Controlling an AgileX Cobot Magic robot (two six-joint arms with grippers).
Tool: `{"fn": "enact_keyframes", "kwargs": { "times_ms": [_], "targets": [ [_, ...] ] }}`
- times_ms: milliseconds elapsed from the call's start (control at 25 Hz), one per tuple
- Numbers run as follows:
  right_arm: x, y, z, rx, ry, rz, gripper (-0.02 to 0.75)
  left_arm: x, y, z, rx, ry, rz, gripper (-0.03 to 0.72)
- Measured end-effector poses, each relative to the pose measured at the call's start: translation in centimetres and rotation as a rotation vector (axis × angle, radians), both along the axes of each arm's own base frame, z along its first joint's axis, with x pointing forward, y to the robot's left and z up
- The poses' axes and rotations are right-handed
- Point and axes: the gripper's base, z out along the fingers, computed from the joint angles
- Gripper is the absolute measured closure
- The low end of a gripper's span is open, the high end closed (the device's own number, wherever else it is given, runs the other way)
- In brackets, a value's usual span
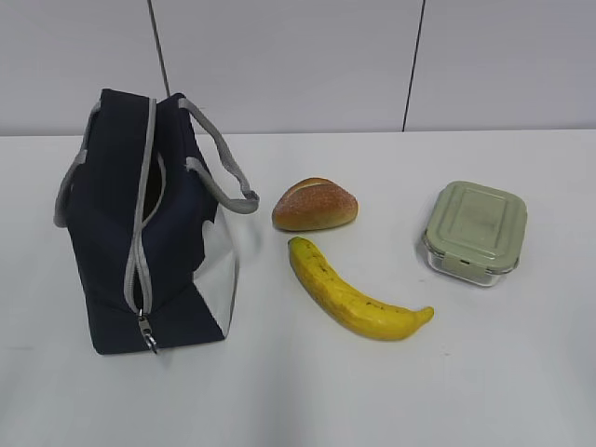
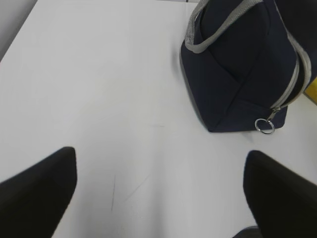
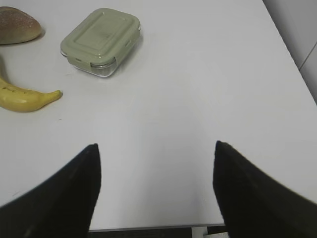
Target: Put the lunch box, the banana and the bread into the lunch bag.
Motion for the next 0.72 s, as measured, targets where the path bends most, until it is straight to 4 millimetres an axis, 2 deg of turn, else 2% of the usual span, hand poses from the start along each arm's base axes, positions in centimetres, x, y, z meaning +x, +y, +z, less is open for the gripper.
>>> {"fn": "enact_keyframes", "kwargs": {
  "times_ms": [360, 720],
  "targets": [
    [0.0, 0.0, 0.0, 0.0, 0.0, 0.0, 0.215, 0.0, 0.0, 0.0, 0.0, 0.0, 0.0, 0.034],
    [0.0, 0.0, 0.0, 0.0, 0.0, 0.0, 0.215, 0.09, -0.12, 0.3, -0.012, 0.006, -0.008, 0.092]
  ]
}}
